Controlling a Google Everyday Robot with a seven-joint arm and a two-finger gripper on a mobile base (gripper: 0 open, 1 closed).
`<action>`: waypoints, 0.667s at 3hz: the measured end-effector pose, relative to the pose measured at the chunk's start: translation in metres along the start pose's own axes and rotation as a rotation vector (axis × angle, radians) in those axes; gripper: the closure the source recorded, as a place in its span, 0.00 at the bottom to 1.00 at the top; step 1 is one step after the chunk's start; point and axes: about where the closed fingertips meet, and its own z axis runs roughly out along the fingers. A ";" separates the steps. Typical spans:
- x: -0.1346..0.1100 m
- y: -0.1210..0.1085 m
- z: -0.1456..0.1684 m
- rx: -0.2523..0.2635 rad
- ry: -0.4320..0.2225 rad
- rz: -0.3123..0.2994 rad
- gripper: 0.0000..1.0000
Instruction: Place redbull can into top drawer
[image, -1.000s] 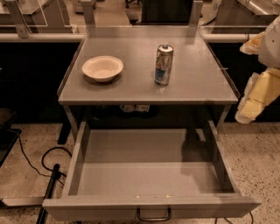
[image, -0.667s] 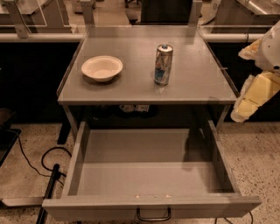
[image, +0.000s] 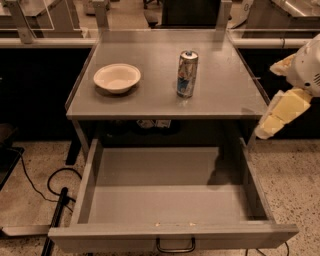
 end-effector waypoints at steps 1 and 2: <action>0.005 -0.022 0.039 -0.009 -0.106 0.083 0.00; 0.003 -0.039 0.069 -0.022 -0.168 0.129 0.00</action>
Offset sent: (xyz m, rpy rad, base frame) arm 0.0947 0.0096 -0.0790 0.2953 -0.0069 -0.0927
